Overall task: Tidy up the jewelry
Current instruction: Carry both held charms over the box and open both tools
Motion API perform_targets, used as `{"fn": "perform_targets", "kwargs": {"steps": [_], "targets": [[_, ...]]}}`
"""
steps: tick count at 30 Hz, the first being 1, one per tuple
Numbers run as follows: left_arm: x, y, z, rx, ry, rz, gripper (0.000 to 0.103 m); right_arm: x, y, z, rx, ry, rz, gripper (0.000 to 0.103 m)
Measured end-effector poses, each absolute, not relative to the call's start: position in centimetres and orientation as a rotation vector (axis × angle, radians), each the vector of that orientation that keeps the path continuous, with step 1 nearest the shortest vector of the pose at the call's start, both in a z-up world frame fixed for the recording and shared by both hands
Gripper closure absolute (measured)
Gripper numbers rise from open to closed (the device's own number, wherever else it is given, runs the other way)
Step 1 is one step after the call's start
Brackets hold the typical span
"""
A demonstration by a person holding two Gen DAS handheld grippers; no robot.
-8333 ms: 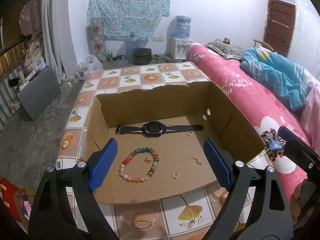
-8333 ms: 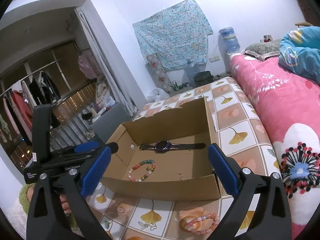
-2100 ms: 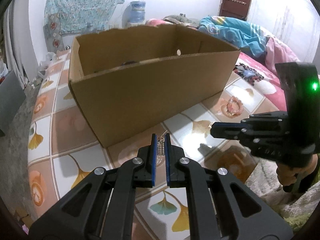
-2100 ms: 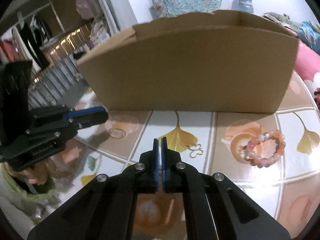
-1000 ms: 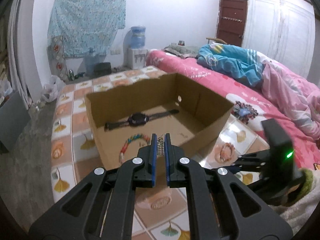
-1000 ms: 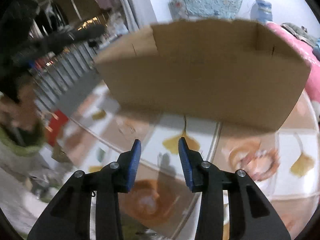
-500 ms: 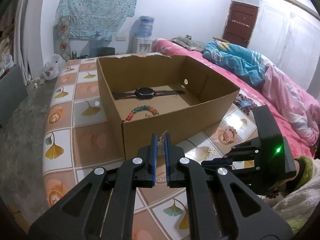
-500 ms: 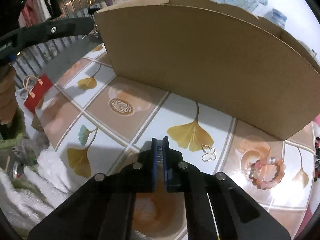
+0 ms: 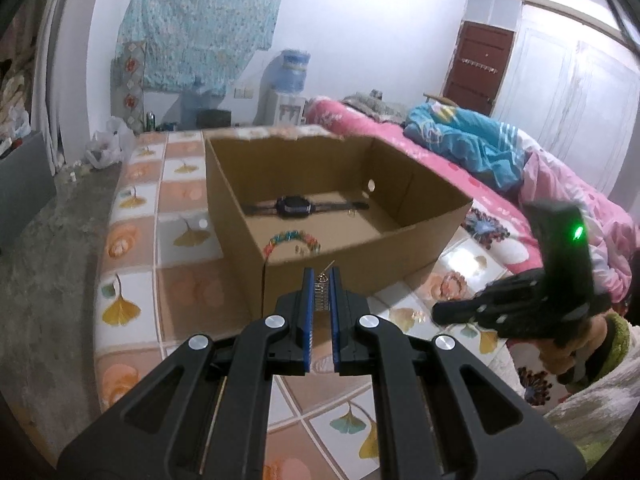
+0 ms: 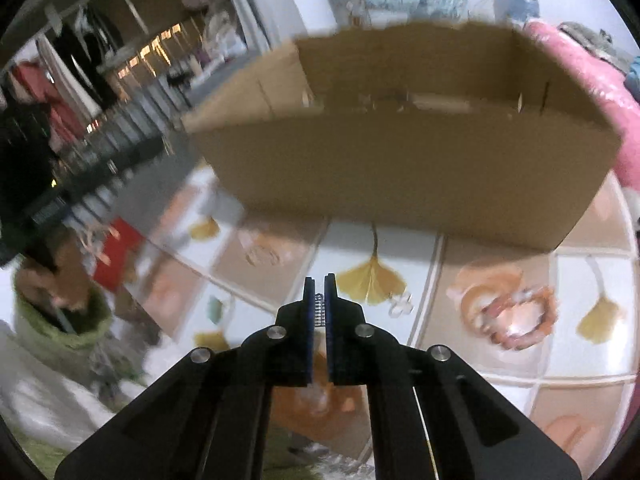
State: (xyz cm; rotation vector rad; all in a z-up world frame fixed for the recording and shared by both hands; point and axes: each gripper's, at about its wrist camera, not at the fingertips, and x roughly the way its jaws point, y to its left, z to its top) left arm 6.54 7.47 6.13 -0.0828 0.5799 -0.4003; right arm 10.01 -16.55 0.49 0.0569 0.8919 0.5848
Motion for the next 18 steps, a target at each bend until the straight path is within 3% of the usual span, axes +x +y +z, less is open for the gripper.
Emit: {"fn": "perform_targets", "kwargs": {"steps": [8, 18], "targets": [[8.3, 5.6, 9.8, -0.053, 0.519, -0.453, 0.097, 11.6, -20.3, 8.8, 0.175, 0.658, 0.626, 0.098], [16.3, 0.5, 7.4, -0.027, 0.693, -0.5, 0.097, 18.2, -19.4, 7.4, 0.198, 0.684, 0.509, 0.098]]}}
